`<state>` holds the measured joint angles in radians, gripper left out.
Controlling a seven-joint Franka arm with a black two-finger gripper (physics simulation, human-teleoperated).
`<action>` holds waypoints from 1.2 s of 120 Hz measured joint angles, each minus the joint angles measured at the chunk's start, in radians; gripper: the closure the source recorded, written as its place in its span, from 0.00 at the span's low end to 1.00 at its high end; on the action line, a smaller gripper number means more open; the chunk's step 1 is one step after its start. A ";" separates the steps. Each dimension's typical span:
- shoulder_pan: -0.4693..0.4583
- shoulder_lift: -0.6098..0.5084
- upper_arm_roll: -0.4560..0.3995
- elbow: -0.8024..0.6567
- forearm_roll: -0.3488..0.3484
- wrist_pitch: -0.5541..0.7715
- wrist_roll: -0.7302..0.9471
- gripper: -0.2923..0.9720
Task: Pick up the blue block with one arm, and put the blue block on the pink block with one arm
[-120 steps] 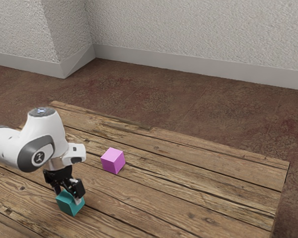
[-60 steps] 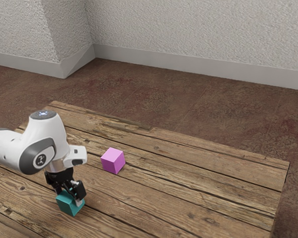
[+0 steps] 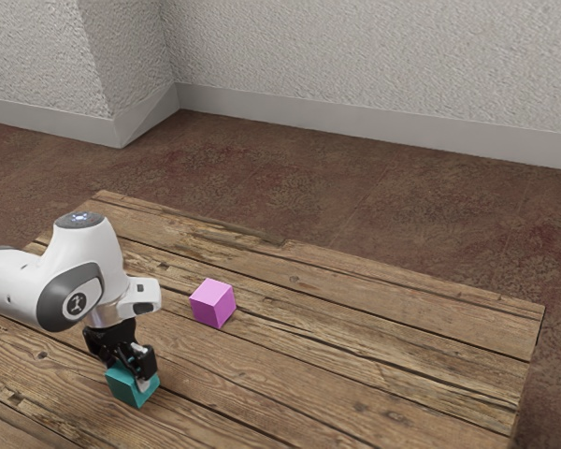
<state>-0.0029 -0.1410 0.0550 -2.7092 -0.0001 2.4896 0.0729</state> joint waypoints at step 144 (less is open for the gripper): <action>0.008 0.239 -0.036 0.608 0.065 -0.271 -0.090 0.68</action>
<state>0.0053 0.0983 0.0189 -2.1013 0.0654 2.2181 -0.0168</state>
